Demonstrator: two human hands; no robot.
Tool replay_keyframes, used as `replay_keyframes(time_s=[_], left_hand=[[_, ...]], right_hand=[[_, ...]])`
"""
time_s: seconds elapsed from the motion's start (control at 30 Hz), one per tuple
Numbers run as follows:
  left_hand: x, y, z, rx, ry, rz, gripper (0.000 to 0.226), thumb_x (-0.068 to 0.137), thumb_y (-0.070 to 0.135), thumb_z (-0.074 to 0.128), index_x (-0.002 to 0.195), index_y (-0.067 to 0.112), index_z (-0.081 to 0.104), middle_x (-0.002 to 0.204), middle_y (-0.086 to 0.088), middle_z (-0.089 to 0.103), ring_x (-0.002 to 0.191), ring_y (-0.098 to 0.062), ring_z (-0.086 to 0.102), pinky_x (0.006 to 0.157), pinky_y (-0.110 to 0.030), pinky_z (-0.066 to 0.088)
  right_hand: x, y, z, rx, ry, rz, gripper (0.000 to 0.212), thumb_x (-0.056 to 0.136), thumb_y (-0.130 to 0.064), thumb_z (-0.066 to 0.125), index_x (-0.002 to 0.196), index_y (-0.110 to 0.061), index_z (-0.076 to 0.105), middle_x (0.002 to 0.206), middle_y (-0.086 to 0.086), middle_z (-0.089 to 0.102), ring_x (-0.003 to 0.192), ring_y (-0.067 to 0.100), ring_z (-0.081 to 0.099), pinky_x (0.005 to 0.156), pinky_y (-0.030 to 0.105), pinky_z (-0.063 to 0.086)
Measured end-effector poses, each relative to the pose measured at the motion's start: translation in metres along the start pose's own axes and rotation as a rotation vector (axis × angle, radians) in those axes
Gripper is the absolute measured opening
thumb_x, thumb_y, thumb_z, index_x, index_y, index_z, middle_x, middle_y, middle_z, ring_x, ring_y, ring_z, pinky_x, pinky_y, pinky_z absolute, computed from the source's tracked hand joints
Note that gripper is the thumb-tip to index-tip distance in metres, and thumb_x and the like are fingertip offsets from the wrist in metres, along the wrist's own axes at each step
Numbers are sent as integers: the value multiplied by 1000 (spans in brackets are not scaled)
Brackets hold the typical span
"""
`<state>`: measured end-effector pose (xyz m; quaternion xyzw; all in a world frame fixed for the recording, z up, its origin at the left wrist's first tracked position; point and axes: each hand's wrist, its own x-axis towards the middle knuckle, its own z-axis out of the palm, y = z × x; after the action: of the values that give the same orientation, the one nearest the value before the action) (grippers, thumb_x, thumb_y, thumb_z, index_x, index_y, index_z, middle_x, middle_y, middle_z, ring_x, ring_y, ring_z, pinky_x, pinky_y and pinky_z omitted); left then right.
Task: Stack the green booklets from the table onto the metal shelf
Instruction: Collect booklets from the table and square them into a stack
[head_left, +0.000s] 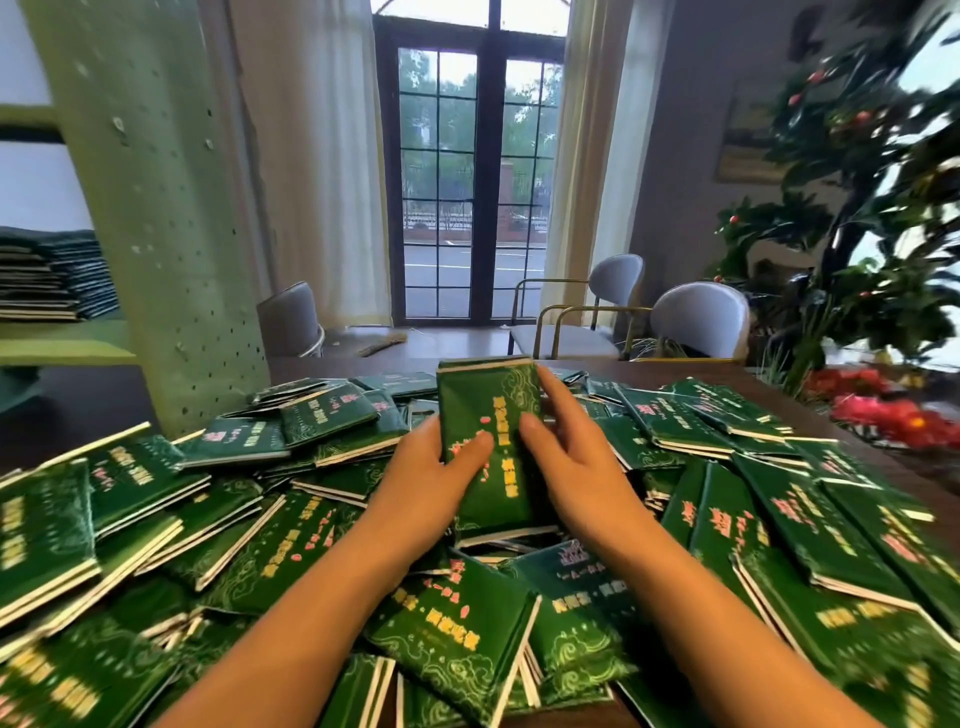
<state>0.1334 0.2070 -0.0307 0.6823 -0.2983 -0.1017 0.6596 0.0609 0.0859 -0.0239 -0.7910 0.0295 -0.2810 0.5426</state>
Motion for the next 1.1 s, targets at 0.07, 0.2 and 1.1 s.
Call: replay_keyframes(time_s=[0.07, 0.2, 1.1], left_hand=[[3, 0, -1, -187, 29, -94, 14, 97, 15, 52, 104, 19, 63, 95, -2, 75, 84, -15, 72, 76, -30, 56], [7, 6, -4, -514, 185, -181, 15, 98, 12, 47, 103, 15, 60, 92, -5, 72, 81, -17, 68, 71, -32, 54], [0, 1, 4, -368, 215, -222, 19, 102, 19, 40, 114, 17, 55, 103, -8, 69, 95, -24, 66, 86, -42, 53]], right_hand=[[4, 4, -7, -245, 106, -79, 34, 101, -27, 38, 135, -29, 43, 120, -12, 58, 110, 0, 55, 95, 25, 45], [8, 16, -24, -1007, 86, 48, 49, 98, -42, 39, 144, -28, 32, 140, -1, 46, 131, 22, 34, 105, 39, 28], [-6, 7, 3, 2, 142, -110, 36, 90, 0, 53, 108, -28, 64, 106, 0, 63, 92, 7, 62, 78, 19, 50]])
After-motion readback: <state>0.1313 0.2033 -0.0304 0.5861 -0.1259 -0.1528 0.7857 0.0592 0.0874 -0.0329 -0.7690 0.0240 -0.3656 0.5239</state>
